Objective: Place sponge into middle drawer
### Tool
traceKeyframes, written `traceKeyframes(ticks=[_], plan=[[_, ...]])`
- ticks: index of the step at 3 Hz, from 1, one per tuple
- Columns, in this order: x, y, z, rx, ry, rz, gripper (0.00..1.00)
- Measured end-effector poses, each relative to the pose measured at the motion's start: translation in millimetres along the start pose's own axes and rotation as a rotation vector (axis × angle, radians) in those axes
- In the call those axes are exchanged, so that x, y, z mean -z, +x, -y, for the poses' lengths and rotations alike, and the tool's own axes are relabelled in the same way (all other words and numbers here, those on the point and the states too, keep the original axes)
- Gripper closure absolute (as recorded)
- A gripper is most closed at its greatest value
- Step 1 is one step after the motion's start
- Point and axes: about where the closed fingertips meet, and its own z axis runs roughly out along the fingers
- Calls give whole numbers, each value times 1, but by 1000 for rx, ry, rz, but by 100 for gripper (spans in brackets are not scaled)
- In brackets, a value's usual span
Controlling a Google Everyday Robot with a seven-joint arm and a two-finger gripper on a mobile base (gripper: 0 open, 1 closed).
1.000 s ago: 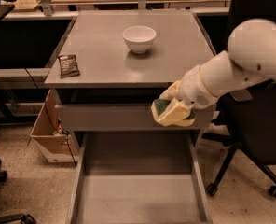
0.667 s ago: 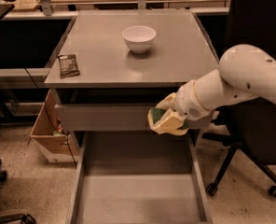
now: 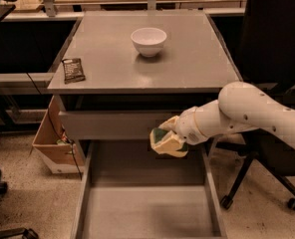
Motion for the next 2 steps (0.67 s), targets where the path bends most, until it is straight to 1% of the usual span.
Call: traceKeyframes(ticks=[1,2], plan=[[-32,7,-4,-8,2,38,100],[-70,26,-12,-20,10,88,100]])
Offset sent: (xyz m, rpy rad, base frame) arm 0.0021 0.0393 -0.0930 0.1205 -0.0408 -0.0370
